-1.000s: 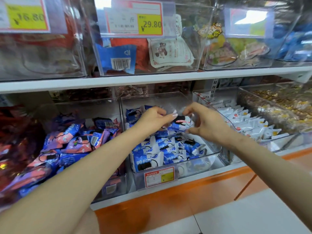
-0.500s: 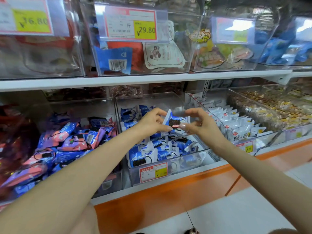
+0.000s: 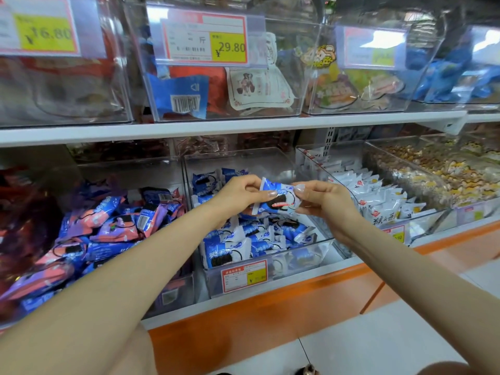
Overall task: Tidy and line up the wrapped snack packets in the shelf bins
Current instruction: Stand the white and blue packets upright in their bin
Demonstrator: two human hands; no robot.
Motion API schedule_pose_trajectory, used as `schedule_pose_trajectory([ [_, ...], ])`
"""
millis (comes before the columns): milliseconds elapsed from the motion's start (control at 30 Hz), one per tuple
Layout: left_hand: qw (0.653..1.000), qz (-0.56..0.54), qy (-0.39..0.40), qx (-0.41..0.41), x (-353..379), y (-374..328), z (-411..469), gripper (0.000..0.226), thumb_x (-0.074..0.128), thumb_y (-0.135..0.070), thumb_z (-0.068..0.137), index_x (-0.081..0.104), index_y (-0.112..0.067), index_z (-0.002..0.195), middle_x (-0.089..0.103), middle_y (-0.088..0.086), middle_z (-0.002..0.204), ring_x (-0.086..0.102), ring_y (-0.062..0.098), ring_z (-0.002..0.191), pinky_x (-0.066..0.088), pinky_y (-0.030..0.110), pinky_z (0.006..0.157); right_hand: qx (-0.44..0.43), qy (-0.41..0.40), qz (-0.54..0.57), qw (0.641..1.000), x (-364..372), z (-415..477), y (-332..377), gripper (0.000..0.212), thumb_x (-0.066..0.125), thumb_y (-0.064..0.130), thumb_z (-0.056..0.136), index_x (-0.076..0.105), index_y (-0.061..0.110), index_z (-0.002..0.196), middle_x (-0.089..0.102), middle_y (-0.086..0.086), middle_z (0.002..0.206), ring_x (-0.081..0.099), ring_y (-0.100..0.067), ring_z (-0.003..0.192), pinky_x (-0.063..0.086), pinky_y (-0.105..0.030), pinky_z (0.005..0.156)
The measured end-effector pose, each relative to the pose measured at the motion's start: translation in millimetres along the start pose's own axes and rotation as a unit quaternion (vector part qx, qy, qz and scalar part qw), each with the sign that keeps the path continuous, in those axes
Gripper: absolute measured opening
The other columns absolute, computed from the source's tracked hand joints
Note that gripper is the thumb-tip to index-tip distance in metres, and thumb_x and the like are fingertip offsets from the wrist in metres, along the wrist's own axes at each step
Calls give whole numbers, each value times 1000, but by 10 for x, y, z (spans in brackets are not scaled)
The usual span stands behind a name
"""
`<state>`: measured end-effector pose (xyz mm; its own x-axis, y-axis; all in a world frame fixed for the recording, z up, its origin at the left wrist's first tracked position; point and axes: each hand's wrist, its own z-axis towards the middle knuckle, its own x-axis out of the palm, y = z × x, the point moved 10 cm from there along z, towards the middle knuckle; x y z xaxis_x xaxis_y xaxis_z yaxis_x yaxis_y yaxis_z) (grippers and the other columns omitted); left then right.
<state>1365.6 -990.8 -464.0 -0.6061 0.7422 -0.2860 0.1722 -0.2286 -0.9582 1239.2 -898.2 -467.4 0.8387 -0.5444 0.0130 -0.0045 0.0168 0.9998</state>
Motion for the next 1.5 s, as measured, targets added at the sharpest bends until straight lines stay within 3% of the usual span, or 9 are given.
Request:
schedule_pose_trajectory([
  [200, 999, -18, -34, -9, -36, 49, 55, 27, 59, -20, 91, 58, 2, 107, 63, 11, 88, 60, 15, 72, 57, 27, 62, 9, -37, -22, 999, -84, 5, -40, 9, 59, 2, 89, 65, 4, 82, 64, 3, 51, 59, -5, 46, 53, -18, 49],
  [333, 999, -14, -44, -15, -36, 106, 89, 11, 53, -22, 95, 53, -12, 97, 44, 12, 88, 46, 22, 71, 52, 19, 48, -26, -66, -98, 993, -123, -6, 21, 17, 58, 6, 91, 54, 6, 74, 57, -2, 48, 54, -11, 37, 50, -24, 40],
  [533, 996, -40, -77, -24, -121, 122, 121, 12, 52, -18, 96, 56, -7, 94, 54, 15, 90, 57, 20, 69, 52, 19, 46, -42, -69, -129, 988, -156, 8, 74, 24, 58, 6, 91, 51, 9, 68, 51, -8, 47, 46, -11, 28, 31, -14, 32],
  [867, 991, 75, -93, 56, -190, -101, 170, 21, 57, -21, 92, 63, -1, 88, 57, 11, 82, 57, 22, 80, 55, 23, 60, -55, -48, -113, 991, -186, 60, 196, 17, 55, 2, 92, 52, 4, 76, 57, -13, 59, 62, -13, 43, 53, -21, 45],
  [967, 943, 314, -95, 51, -234, -90, 266, 21, 66, -37, 84, 62, -22, 98, 67, -5, 97, 61, 13, 90, 50, 30, 78, -116, -101, -198, 968, -339, 35, 371, 15, 55, 10, 94, 53, 2, 82, 60, -14, 63, 63, -18, 51, 58, -32, 54],
  [1167, 775, 629, 34, -49, -58, 374, 488, 54, 72, -51, 73, 57, -16, 111, 63, 3, 106, 58, 22, 100, 39, 30, 72, -133, -122, -220, 959, -429, 87, 340, 17, 52, 10, 95, 50, 8, 78, 62, -13, 66, 67, -28, 63, 59, -46, 68],
  [1333, 779, 626, 0, -36, -252, 268, 595, 21, 64, -33, 87, 56, -16, 94, 57, 6, 93, 51, 22, 82, 37, 27, 67, -113, -65, -277, 952, -185, 231, 209, 9, 54, 2, 91, 59, 7, 85, 66, -22, 71, 68, -34, 69, 58, -47, 71],
  [1433, 807, 587, -3, -62, -401, 269, 637, 34, 67, -36, 85, 60, -12, 108, 63, 7, 106, 56, 24, 93, 39, 27, 68, -54, 6, -326, 944, 6, 325, 13, 14, 67, 0, 80, 64, 13, 84, 70, -21, 82, 69, -34, 78, 56, -46, 79],
  [1500, 822, 566, -10, -64, -456, 262, 655, 38, 68, -35, 84, 59, -13, 113, 62, 7, 113, 57, 25, 101, 41, 28, 71, -33, 46, -367, 928, 126, 349, -96, 21, 77, 5, 74, 62, 19, 78, 70, -13, 79, 69, -23, 73, 56, -28, 74],
])
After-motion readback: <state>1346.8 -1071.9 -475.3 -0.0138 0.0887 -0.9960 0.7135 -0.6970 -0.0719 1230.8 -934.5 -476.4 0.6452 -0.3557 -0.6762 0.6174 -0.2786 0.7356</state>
